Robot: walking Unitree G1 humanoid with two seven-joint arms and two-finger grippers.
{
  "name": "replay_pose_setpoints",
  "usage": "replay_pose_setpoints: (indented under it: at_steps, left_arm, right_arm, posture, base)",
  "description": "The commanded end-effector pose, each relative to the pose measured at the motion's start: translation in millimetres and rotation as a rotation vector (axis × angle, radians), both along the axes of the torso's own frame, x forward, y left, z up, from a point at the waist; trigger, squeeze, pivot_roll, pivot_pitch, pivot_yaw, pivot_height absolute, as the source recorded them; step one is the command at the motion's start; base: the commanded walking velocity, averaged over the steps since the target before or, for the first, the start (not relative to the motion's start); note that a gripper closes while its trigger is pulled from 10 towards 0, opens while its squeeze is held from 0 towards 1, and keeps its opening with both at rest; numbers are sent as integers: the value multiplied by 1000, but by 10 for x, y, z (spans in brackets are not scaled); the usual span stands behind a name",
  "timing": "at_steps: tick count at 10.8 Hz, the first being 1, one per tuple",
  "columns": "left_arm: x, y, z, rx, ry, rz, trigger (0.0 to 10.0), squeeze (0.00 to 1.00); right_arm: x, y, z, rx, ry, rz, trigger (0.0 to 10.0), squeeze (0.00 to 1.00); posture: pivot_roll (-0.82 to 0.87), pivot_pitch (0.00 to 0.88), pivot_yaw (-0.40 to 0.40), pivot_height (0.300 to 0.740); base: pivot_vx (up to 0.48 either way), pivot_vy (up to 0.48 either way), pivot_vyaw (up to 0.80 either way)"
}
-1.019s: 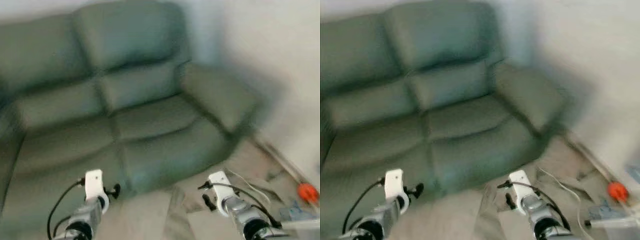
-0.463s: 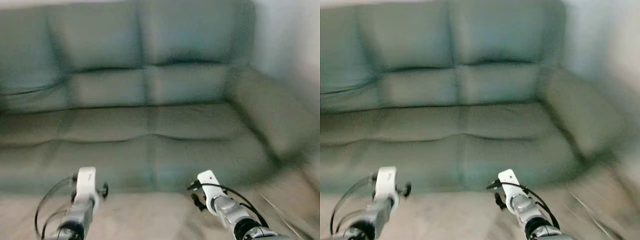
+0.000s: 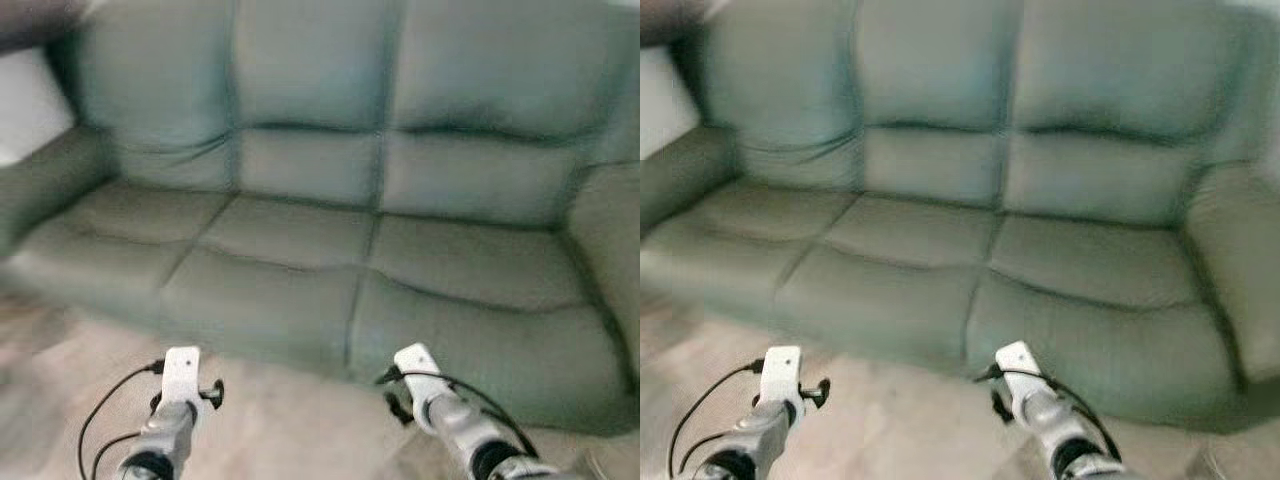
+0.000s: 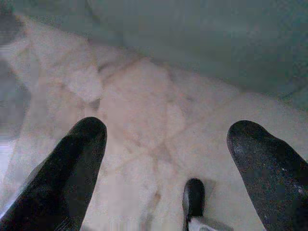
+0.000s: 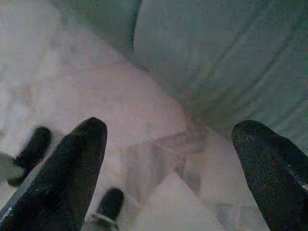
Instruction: Move the pillow to the sofa
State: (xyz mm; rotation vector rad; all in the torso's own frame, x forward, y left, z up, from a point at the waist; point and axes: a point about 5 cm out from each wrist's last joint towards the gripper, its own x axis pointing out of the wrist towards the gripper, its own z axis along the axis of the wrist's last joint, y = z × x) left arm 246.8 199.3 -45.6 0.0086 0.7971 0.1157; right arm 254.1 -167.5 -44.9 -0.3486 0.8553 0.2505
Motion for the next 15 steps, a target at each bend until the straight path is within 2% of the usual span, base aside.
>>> replay_pose_setpoints:
  at_steps: [1,3,15]
  left_arm:
    - [-32,60,-13,8,14,5,10000,0]
    - [-10,-2,-7,59,18,-89,10000,0]
    - [-45,17,-31,53,35,-65,10000,0]
  right_arm:
    - [51,37,35,7,-14,3,10000,0]
    - [48,52,32,9,-12,8,10000,0]
    - [15,59,8,-12,-3,51,10000,0]
  posture:
    - [-199,31,39,740]
    - [-198,32,41,740]
    - [-200,31,41,740]
  base:
    - [0,0,800]
    - [0,0,800]
    - [0,0,800]
